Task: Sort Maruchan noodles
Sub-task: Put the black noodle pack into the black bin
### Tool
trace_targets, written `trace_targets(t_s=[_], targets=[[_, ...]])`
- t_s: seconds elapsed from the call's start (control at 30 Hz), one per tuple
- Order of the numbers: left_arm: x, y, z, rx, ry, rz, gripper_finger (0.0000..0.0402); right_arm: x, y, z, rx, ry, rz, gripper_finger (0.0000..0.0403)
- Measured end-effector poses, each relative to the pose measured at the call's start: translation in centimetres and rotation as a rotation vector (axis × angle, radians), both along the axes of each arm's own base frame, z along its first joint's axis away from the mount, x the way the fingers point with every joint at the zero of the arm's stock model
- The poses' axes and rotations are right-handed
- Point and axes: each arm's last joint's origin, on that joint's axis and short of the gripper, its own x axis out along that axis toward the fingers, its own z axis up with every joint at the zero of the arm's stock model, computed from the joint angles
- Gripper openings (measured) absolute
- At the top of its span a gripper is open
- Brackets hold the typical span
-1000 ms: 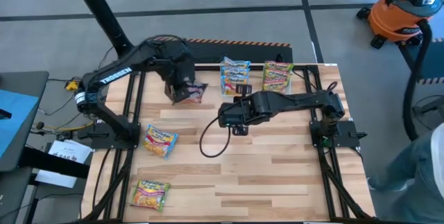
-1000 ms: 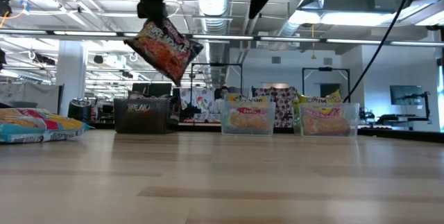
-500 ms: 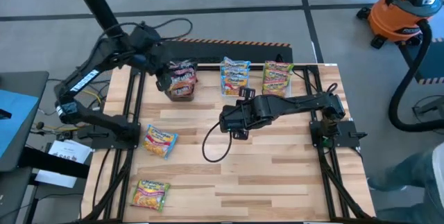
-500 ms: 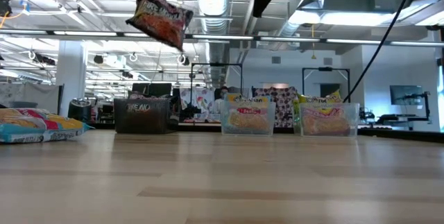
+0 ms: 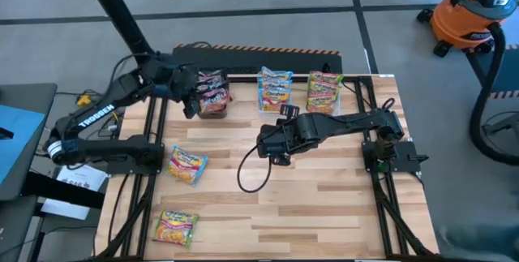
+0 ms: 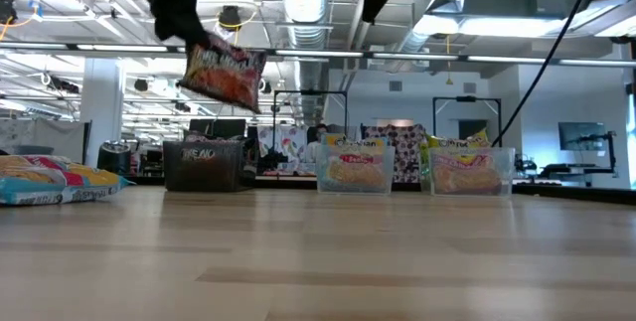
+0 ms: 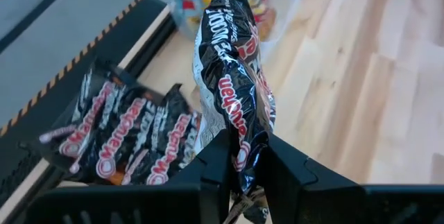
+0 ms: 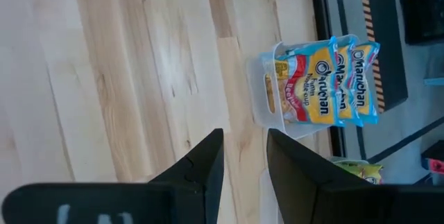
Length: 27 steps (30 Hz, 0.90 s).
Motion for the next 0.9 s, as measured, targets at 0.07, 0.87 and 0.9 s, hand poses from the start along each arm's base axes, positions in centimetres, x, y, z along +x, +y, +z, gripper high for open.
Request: trace_targets(t_s=[0.07,0.87,0.9], targets=[[-0.3,0.2,-1.3,0.006,-0.009,0.019,0.0048,0.0,0.0,0.0,0.004,-0.007,-0.012,0.0133],[-1.7,3.5,-5.9,0.034,0.099,-0.011,0.0048,0.1,0.0,0.0,0.006,-0.014,-0.015,0.0133],[-1.7,3.6,-6.1,0.031,0.108,-0.016,0.0048,0.1,0.0,0.0,0.006,-0.015,-0.015,0.0133]])
